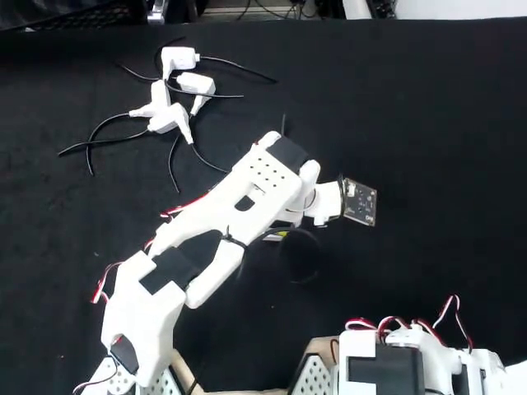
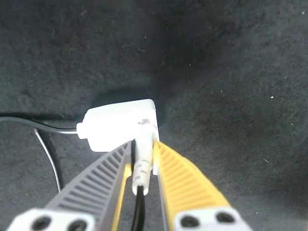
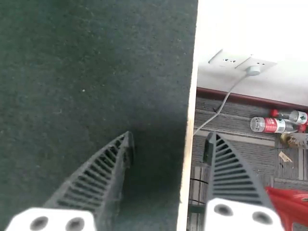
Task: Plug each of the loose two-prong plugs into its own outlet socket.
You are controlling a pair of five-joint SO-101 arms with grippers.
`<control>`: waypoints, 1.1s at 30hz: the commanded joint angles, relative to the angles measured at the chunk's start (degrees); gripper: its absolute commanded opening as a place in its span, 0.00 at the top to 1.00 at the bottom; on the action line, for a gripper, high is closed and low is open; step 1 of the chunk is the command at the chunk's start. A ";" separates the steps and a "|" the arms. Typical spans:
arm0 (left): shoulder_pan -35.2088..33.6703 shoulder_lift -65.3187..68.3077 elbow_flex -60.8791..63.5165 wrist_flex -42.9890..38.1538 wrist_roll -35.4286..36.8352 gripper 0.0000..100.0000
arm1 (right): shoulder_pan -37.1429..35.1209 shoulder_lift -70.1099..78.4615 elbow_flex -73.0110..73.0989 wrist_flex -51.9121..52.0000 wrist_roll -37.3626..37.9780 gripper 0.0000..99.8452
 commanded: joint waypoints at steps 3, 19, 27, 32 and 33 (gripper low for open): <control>0.40 -1.23 -0.48 -0.62 -0.26 0.97 | 1.58 0.84 -0.40 0.79 0.44 0.76; -0.92 -0.62 -7.78 7.21 -0.18 0.97 | 1.58 0.92 -0.40 0.79 0.44 0.76; -1.10 -0.53 -4.79 2.20 -0.26 0.97 | 1.58 0.92 -0.40 0.79 0.44 0.76; -0.66 -0.53 -1.45 -0.97 -0.35 0.97 | 1.58 1.01 -0.40 0.79 0.44 0.76; -0.66 -0.53 -1.36 -0.88 -0.35 0.97 | 1.58 1.01 -0.40 0.79 0.44 0.76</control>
